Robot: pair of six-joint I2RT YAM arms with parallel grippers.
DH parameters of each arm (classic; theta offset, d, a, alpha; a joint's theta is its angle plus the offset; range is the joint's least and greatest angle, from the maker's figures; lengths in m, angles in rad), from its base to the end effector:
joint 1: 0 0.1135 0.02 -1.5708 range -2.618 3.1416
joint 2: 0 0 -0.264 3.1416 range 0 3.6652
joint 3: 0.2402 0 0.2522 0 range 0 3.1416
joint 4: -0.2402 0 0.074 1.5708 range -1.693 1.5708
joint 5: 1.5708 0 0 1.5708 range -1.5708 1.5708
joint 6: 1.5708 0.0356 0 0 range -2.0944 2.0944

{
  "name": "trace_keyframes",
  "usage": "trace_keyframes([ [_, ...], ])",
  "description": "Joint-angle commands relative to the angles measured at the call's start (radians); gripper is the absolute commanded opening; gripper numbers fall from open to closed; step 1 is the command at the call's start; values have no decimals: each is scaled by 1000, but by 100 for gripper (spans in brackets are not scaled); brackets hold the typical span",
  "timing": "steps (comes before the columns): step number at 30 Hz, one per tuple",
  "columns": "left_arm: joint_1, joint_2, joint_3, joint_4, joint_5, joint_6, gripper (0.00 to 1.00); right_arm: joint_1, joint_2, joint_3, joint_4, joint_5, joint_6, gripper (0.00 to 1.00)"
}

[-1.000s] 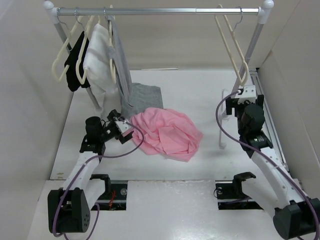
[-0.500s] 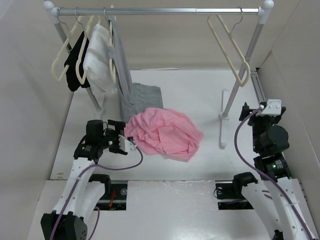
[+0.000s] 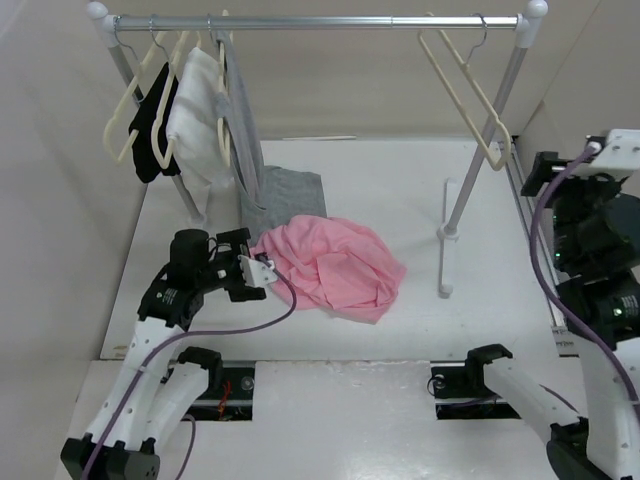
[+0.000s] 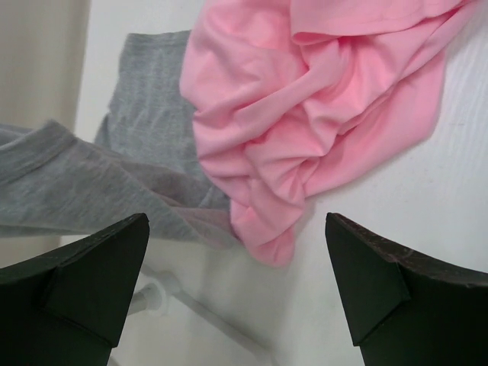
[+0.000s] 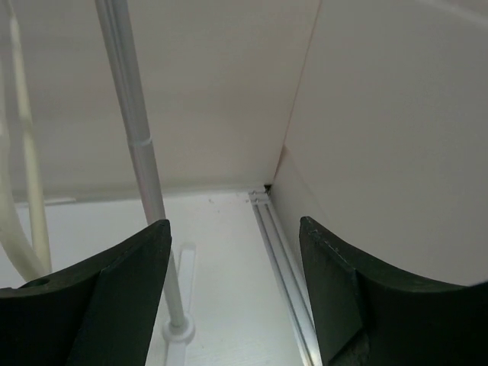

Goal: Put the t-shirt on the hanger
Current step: Grab a hanger with the right arm

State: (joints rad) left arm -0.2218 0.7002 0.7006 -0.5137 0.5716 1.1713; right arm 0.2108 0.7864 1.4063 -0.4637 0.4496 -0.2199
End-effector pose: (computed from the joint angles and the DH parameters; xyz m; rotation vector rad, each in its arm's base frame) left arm 0.1456 -0.0526 0.2927 1.5216 1.2926 0.0112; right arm 0.1038 0.0064 0.5080 0.0662 1.4367 -0.3251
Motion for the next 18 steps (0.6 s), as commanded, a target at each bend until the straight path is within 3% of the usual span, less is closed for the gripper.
trace_keyframes([
  [1,-31,44,34,-11,7,-134,99,-8,2,140,-3,20,-50,73],
  [5,-42,76,54,-23,-3,-177,99,-8,59,258,7,-15,-119,76],
  [7,-42,85,77,35,-39,-382,99,-8,97,351,-7,-125,-134,76],
  [9,-42,96,89,96,-67,-464,99,-8,183,426,-48,-265,-145,80],
  [10,-42,96,99,96,-56,-449,99,-8,223,472,-79,-411,-145,84],
  [13,-51,105,108,96,-9,-423,99,-8,411,687,-232,-602,-145,99],
  [15,-51,96,108,96,2,-423,99,-8,515,816,-283,-641,-145,100],
  [18,-51,85,96,138,-9,-423,99,-8,545,840,-264,-629,-134,100],
])
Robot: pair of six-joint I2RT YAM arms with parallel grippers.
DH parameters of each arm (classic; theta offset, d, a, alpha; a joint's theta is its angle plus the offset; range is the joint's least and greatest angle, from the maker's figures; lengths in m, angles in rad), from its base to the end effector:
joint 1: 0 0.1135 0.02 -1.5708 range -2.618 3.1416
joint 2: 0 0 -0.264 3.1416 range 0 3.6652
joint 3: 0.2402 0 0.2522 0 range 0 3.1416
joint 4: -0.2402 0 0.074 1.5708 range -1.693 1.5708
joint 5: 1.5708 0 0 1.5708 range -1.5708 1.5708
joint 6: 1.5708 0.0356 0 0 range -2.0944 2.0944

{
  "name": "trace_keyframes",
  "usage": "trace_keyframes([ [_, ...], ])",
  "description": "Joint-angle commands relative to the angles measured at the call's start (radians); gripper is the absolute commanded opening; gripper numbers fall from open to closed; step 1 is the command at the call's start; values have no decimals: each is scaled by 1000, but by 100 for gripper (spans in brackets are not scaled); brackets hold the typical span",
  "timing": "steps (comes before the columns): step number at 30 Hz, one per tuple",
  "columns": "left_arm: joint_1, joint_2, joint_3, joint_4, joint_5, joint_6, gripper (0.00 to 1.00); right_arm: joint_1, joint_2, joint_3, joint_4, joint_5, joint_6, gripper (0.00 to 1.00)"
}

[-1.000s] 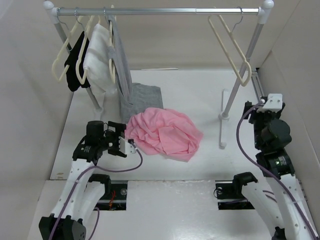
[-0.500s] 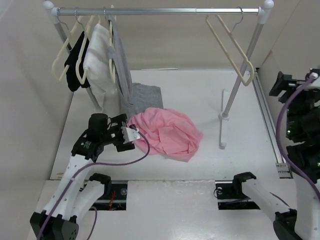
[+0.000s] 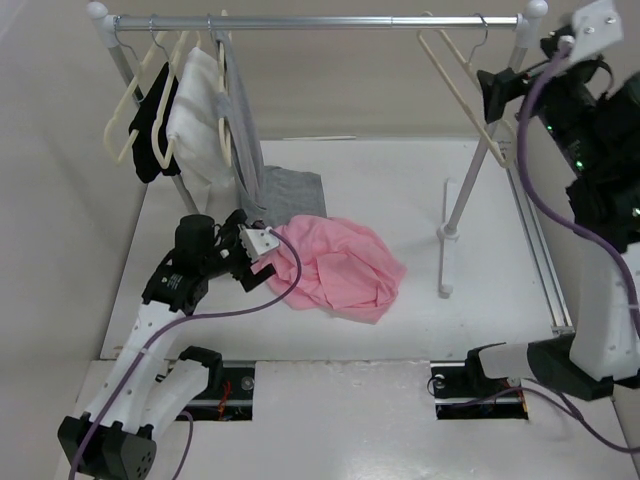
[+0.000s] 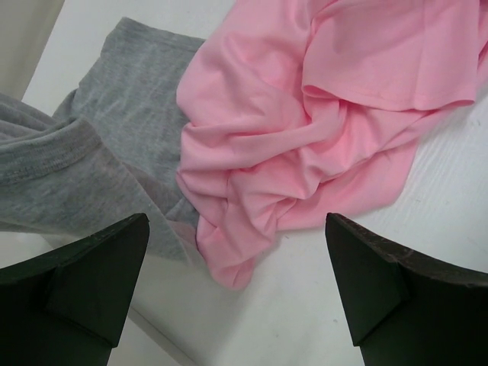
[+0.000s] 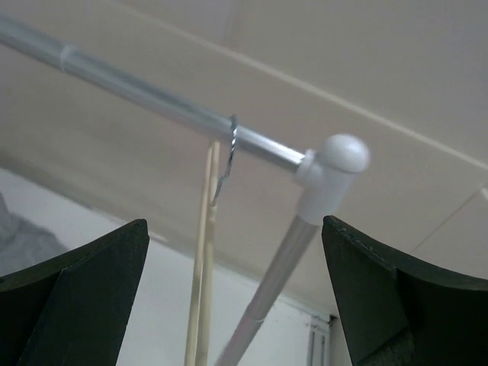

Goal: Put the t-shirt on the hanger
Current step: Grab a hanger with the right arm

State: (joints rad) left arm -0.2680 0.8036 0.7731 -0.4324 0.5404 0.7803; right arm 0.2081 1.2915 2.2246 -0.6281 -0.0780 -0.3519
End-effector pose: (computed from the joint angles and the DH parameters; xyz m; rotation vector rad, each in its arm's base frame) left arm 0.1658 -0.0645 0.3094 1.2598 1.5145 -0.2160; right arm 0.1455 0.0336 0.6327 -0.4143 1.1974 -0.0747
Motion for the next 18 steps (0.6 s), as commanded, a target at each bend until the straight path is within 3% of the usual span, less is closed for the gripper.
trace_keyframes([
  [1,-5,-29,14,84,23,-32,99,-6,40,11,-79,-91,-2,100],
  [8,-5,-50,-28,119,-3,-42,99,-6,97,-29,-73,-5,-2,91],
  [12,-5,-50,-28,129,-3,-42,99,-6,75,-114,-38,7,-2,77],
  [18,-5,-50,-28,176,-14,-64,99,-6,48,-221,-2,-3,-2,64],
])
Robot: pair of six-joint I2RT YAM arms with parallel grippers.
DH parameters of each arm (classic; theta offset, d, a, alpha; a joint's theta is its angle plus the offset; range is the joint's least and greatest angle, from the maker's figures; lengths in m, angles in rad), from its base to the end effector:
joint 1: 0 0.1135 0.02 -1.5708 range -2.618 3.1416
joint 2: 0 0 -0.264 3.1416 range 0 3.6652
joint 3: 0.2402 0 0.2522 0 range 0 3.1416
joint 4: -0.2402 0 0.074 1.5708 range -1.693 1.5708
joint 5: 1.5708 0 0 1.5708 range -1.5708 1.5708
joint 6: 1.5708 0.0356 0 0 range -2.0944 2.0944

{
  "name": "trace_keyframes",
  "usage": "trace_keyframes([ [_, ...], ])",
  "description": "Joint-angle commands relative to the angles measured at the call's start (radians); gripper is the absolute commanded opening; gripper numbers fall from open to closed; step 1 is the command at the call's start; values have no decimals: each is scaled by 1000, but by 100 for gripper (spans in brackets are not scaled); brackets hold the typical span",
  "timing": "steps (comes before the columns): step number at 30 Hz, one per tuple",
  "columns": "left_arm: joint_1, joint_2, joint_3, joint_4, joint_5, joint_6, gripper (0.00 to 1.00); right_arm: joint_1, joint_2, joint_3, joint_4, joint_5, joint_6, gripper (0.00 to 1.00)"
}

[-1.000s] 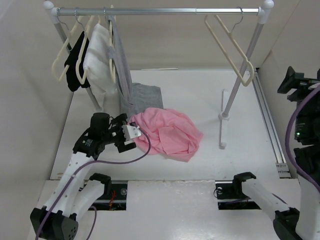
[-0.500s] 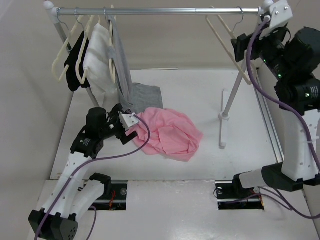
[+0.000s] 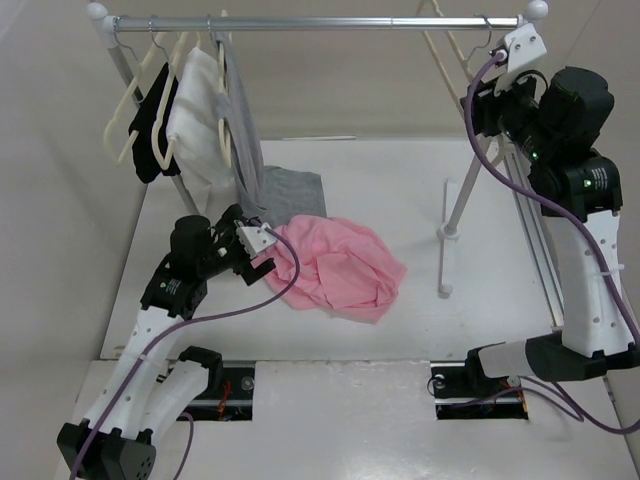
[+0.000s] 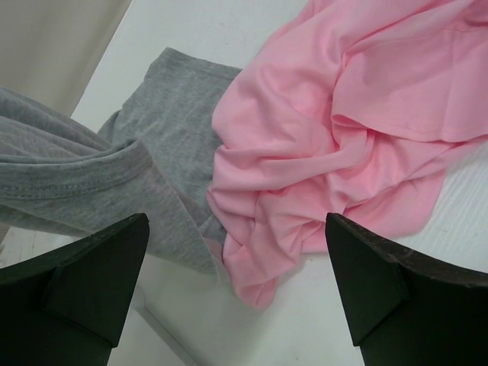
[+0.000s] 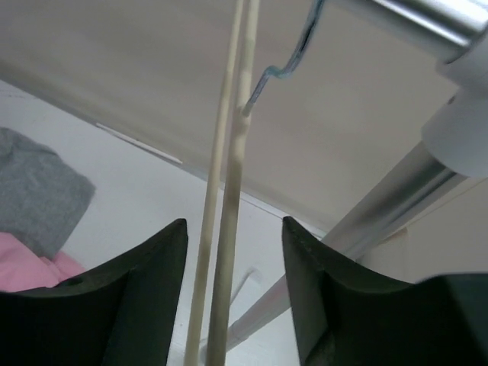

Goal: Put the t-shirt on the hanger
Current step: Grab a hanger with the right arm

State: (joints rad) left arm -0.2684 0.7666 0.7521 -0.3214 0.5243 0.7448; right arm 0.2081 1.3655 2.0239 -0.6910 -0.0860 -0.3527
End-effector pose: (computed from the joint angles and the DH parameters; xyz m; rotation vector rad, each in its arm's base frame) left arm 0.1636 -0.0635 0.3185 1.1933 1.4315 -0.1706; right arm 0.2270 0.0511 0.5657 -0.5075 1.5210 -0.0433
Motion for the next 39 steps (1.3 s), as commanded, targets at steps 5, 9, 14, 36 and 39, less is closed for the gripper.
trace_keyframes([
  [5,-5,-13,-16,77,2,-39,99,-6,-39,-63,122,-4,-2,31],
  [9,-5,-4,-16,77,2,-48,99,-6,-75,-102,188,-31,-2,10],
  [14,-5,-4,-16,77,2,-48,92,-6,-115,-157,257,-31,-2,0],
  [36,-218,244,-56,62,-66,-108,66,189,-312,-562,341,-83,-43,0],
  [39,-248,310,-13,62,-66,-108,77,211,-348,-639,341,-104,-23,0],
])
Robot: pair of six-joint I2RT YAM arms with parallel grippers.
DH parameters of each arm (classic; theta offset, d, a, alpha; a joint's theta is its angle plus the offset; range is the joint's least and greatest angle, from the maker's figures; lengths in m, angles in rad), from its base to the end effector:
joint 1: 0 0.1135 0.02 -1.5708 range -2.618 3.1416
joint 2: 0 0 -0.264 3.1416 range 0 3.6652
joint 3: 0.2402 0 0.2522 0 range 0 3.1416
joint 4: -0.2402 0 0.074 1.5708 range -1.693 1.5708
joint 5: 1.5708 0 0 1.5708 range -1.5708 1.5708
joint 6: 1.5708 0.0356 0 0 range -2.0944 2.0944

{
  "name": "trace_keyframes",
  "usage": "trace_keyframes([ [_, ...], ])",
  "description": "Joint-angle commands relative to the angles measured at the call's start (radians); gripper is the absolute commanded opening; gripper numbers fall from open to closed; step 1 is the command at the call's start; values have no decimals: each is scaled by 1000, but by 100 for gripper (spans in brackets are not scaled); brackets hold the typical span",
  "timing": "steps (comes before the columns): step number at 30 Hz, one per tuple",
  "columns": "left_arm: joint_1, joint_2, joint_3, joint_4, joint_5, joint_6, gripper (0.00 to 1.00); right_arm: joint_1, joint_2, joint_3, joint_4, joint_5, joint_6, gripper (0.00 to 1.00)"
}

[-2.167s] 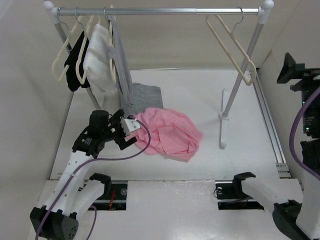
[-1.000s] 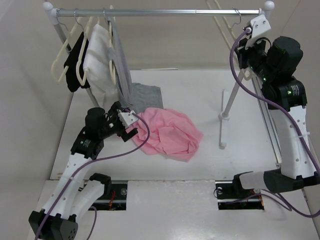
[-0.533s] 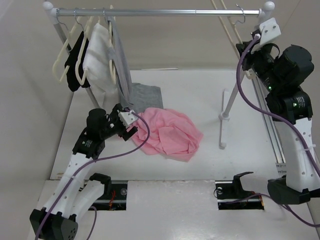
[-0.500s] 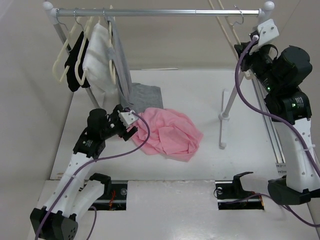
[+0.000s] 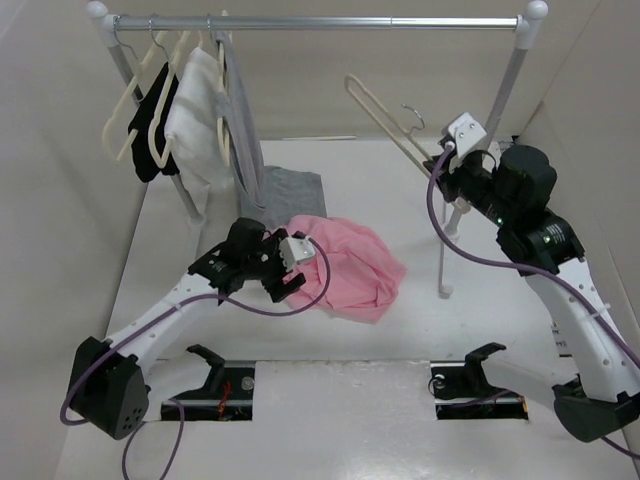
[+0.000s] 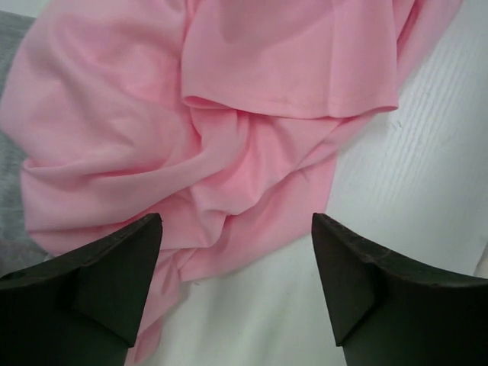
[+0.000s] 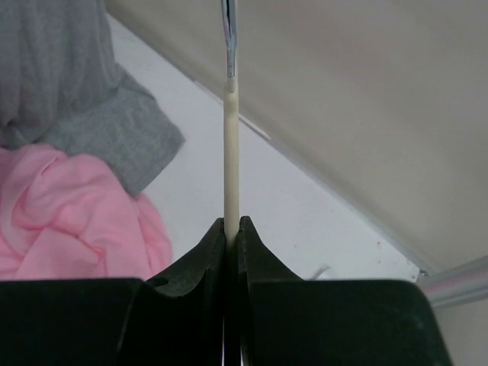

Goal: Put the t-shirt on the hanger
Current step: Grab a hanger with the right arm, then place tshirt on hanger

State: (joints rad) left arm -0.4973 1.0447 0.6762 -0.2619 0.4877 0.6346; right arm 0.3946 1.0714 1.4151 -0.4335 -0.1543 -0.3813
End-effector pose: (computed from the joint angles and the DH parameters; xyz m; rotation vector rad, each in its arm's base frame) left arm 0.1878 -0.1209 0.2474 1.3732 1.6579 -0.4557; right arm 0.1943 0.0868 0.4745 -0.7353 1.4898 0.1382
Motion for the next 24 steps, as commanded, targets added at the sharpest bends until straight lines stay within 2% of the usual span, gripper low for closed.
trace_keyframes([
  [1,-32,55,106,3,-12,-16,79,24,-65,-54,72,-36,5,0],
  [5,-32,184,235,3,89,-108,80,82,-126,-201,62,-10,77,0],
  [9,-110,287,283,29,71,-116,73,82,-225,-408,98,41,165,0],
  [11,-170,346,307,29,26,-58,75,82,-280,-459,108,68,208,0],
  [13,-181,403,341,29,-3,-30,79,82,-307,-511,108,108,232,0],
  [15,-190,513,415,-45,6,46,79,82,-327,-524,98,122,245,0],
  [17,-190,621,504,-190,69,171,71,82,-338,-538,59,154,254,0],
  [18,-204,644,505,-233,86,172,71,82,-338,-547,47,169,265,0],
  [20,-231,655,522,-275,97,267,72,82,-349,-547,26,197,265,0],
  [24,-341,646,474,-237,42,335,77,82,-376,-558,16,208,265,0],
])
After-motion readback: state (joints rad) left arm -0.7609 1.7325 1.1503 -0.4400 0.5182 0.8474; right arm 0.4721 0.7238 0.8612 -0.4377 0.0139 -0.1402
